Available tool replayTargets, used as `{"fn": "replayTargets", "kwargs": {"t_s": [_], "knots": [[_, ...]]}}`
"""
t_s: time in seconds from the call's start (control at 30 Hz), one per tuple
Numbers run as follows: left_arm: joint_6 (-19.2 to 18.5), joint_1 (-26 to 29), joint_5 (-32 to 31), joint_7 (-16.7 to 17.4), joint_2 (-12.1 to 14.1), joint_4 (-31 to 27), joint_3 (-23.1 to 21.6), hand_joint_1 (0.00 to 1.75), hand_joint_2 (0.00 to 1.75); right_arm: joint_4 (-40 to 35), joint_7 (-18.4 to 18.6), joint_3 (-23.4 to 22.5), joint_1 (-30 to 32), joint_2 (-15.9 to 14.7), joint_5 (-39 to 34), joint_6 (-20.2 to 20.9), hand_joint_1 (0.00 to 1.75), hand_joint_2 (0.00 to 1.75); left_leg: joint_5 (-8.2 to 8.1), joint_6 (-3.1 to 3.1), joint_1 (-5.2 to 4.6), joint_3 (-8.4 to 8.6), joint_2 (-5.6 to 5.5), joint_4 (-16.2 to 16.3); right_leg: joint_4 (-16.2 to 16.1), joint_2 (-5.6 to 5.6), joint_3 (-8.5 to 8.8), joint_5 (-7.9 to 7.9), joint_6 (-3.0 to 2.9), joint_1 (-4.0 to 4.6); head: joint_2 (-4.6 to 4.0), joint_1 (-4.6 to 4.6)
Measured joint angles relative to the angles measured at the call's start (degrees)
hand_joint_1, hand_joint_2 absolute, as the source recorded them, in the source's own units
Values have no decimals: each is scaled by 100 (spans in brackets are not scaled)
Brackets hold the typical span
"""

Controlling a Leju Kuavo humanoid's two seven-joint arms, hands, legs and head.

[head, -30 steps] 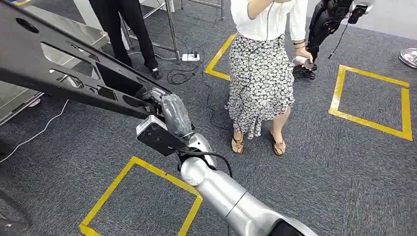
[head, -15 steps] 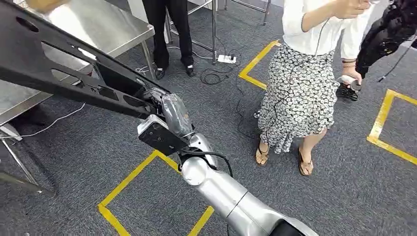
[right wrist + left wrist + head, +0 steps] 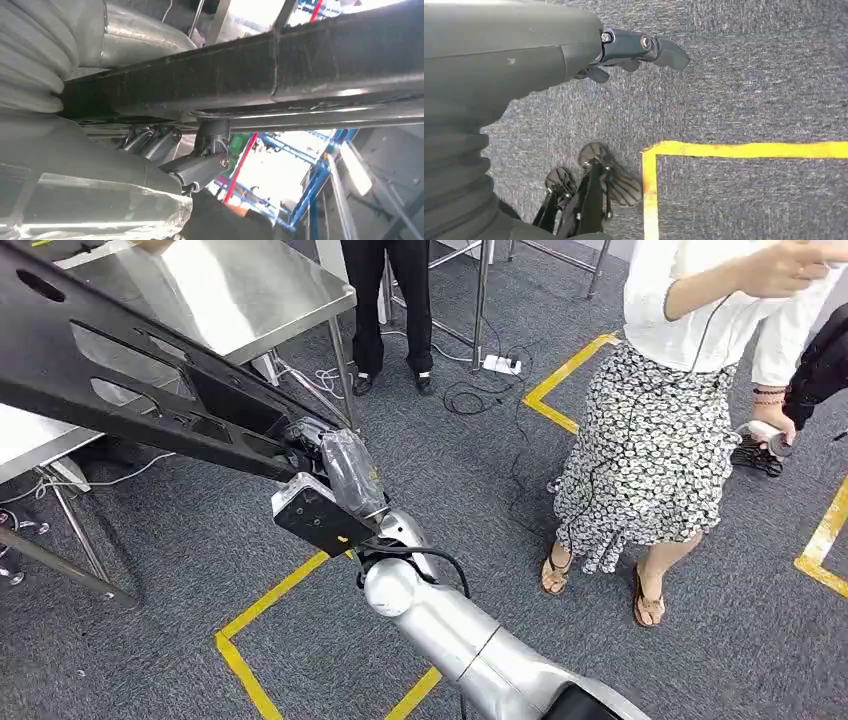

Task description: Take the parts from the cabinet and place them on the table.

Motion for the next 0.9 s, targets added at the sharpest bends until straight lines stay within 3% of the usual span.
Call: {"fn": "replayTargets", "kwargs": {"t_s": [0.03, 0.13, 0.17, 0.2, 0.23, 0.27, 0.3, 0.33, 0.37, 0.4, 0.43, 0.47, 0.5, 0.53, 0.57, 0.67, 0.7, 0.73, 0.77, 0.8, 0.83, 0.87, 0.9], "knots": [[-7, -17, 0, 0, 7, 0, 0, 0, 175, 0, 0, 0, -13, -4, 4, -2, 175, 175, -85, 35, -71, 32, 166, -35, -28, -51, 18, -11, 25, 36, 0, 15], [-13, -24, -2, -9, 26, 0, 2, 0, 175, 0, 2, 0, -16, 0, 4, -4, 175, 175, -113, 131, -131, 8, 27, -79, -62, -202, 57, -52, 114, 42, 0, 7], [-17, -24, -2, -11, 31, 0, 4, 0, 175, -11, 2, 0, -28, 13, 7, -7, 175, 175, -94, 174, -138, 84, -75, -185, -117, -283, 149, -74, 152, 78, 0, -9], [-31, -8, 0, -11, 24, -4, 4, 0, 175, -33, 4, 0, -19, 6, 15, -13, 175, 175, -40, 225, -40, 232, -142, -326, -92, -231, 128, -135, 179, 119, 0, 20], [-59, -18, 7, -20, 18, -4, 4, 0, 175, -37, 0, 4, -52, -4, 26, -24, 175, 175, -21, 248, -89, 283, -207, -370, 178, 19, 49, -258, 141, 79, -2, 46], [-83, -32, 7, -22, 20, -4, 2, 0, 175, -35, 0, 9, -82, -24, 33, -26, 175, 175, -13, 263, -78, 287, -275, -362, 621, 243, -160, -398, 101, 53, 0, 43], [-107, -48, 7, -22, 20, -4, 2, 0, 175, -33, 0, 9, -72, -35, 48, -26, 175, 175, -25, 271, -83, 289, -369, -364, 1137, 356, -447, -558, 76, 30, 0, 72], [-134, -53, 7, -24, 22, -4, 2, 0, 175, -24, 0, 9, -44, -55, 63, -26, 175, 175, -32, 280, -86, 286, -461, -363, 1570, 402, -728, -697, 65, 28, 0, 74], [-147, -53, 7, -26, 24, -4, 2, 0, 175, -9, 7, 9, -19, -70, 85, -26, 175, 175, -36, 277, -86, 287, -554, -363, 1796, 422, -914, -712, 89, 28, 0, 74], [-160, -51, 7, -29, 24, -4, 2, 0, 175, 2, 7, 7, -3, -79, 96, -26, 175, 175, -42, 269, -86, 291, -649, -362, 1714, 427, -953, -613, 130, 25, 0, 77], [-184, -47, 7, -29, 24, -4, 2, 0, 175, 2, 4, 7, 0, -81, 103, -26, 175, 175, -51, 256, -86, 297, -746, -358, 1321, 437, -847, -381, 190, 17, 0, 79], [-188, -42, 7, -29, 22, -4, 2, 0, 175, 2, 4, 7, -4, -72, 112, -26, 175, 175, -63, 238, -86, 311, -830, -355, 756, 480, -627, -99, 241, 4, 0, 72], [-190, -37, 7, -29, 22, -4, 2, 0, 175, 2, 2, 7, -5, -63, 118, -26, 175, 175, -76, 217, -84, 319, -900, -347, 202, 615, -391, 146, 266, -17, 0, 79], [-190, -38, 7, -29, 22, -4, 2, 0, 175, 4, 0, 7, -5, -68, 122, -24, 175, 175, -95, 182, -98, 293, -959, -322, -76, 864, -287, 259, 245, -55, 0, 79], [-195, -37, 7, -29, 22, -4, 2, 0, 175, 4, 0, 7, -6, -59, 125, -24, 175, 175, -122, 145, -119, 270, -1030, -294, -106, 806, -246, 282, 183, -60, 0, 76], [-195, 20, 7, -31, 29, -4, 7, 0, 175, 9, 0, 7, -8, -13, 125, -22, 175, 175, -129, 49, -63, 225, -1124, -302, -99, 691, -227, 286, 66, -34, 0, 76], [-192, 25, 7, -31, 59, -4, 9, 0, 175, 4, 0, 7, -10, 4, 125, -22, 175, 175, -170, 32, -43, 227, -1068, -243, -124, 622, -190, 297, 30, -103, 0, 77], [-193, 24, 9, -31, 42, -2, 7, 0, 175, 4, 0, 7, -10, 2, 127, -20, 175, 175, -284, -1, -81, 158, -758, -49, -134, 585, -152, 270, -24, -87, 0, 48], [-195, 10, 9, -31, 42, -2, 7, 0, 175, 7, -2, 7, -13, -4, 129, -20, 175, 175, -482, -41, -66, -23, -536, 325, -134, 525, -128, 250, -50, -71, 0, -7], [-195, 1, 7, -31, 46, -2, 7, 0, 175, 9, -2, 4, -10, -6, 131, -20, 175, 175, -705, -65, -45, -275, -417, 815, -133, 463, -112, 227, -80, -42, 0, 9], [-195, -3, 7, -31, 46, -2, 7, 0, 175, 15, 0, 4, -5, -7, 131, -20, 175, 175, -899, -84, -24, -551, -368, 1315, -131, 395, -107, 210, -101, -16, 0, 4], [-197, -2, 7, -31, 46, -2, 7, 0, 175, 20, 0, 4, 4, -9, 133, -17, 175, 175, -962, -98, -9, -745, -351, 1629, -129, 327, -104, 196, -116, 4, 0, 0], [-199, 1, 7, -31, 46, -2, 7, 0, 175, 20, 0, 4, 10, -7, 136, -13, 175, 175, -867, -101, -4, -775, -341, 1618, -128, 270, -90, 175, -114, 15, 0, 2]]}}
